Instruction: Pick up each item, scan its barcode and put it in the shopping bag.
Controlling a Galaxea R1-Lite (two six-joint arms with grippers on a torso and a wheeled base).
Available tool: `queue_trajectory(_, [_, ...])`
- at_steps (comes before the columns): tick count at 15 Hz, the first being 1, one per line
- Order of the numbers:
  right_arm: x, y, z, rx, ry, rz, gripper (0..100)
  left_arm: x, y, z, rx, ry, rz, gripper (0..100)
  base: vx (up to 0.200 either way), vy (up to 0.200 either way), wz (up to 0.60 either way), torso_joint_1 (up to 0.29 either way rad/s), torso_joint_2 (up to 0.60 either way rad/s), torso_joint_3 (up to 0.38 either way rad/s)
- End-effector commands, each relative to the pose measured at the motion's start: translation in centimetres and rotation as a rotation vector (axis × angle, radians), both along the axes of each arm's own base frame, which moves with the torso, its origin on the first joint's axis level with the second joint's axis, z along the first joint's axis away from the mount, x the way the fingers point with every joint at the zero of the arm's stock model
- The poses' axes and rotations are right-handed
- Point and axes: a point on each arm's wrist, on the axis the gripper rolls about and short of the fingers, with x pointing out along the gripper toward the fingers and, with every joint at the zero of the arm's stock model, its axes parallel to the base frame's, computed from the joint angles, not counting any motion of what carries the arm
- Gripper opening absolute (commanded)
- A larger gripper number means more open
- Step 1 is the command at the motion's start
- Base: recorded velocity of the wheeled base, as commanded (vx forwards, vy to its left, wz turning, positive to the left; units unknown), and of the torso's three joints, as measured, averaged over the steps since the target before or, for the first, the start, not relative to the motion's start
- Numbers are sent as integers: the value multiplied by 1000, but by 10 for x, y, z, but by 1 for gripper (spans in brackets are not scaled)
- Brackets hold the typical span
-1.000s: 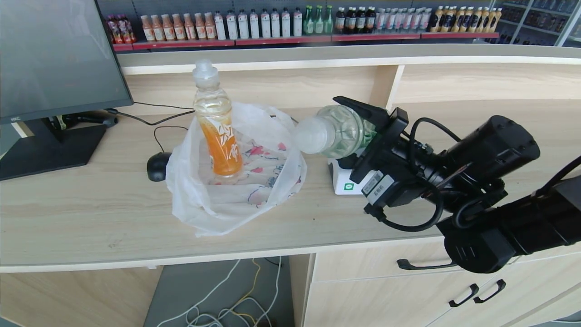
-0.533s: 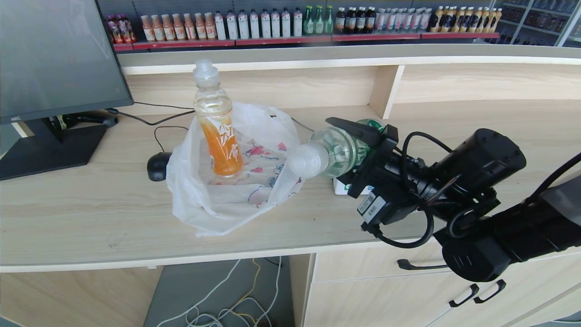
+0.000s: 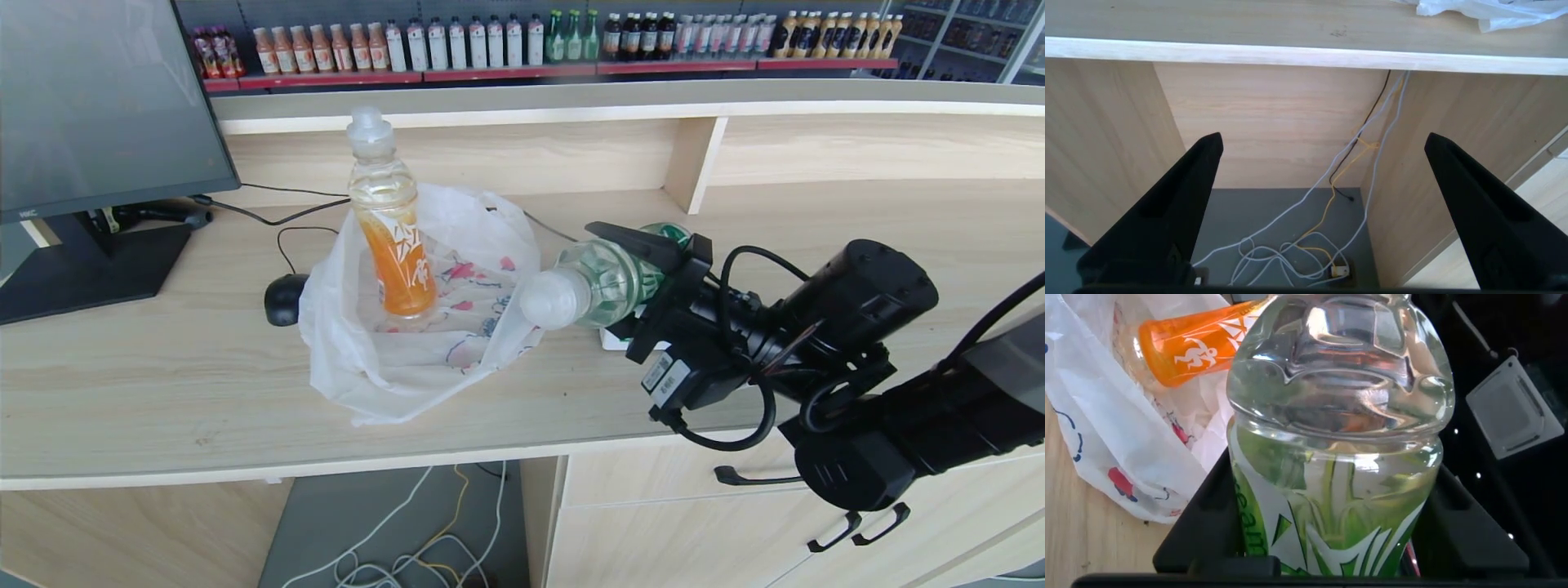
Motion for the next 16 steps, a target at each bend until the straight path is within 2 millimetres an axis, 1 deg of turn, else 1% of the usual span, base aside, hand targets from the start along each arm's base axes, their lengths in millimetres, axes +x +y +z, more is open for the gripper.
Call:
queue_trajectory(1, [-1, 0, 1, 1, -3, 2, 0, 0, 0, 0, 0, 0, 1, 100, 0, 0, 0, 0, 0, 0])
queue_trajectory(10, [-1, 0, 2, 3, -8, -4, 0, 0, 0, 0, 0, 0, 1, 100, 0, 0, 0, 0, 0, 0])
queue_trajectory(16, [-1, -6, 7, 11, -19, -22, 0, 0, 0, 0, 0, 0, 1, 100, 0, 0, 0, 0, 0, 0])
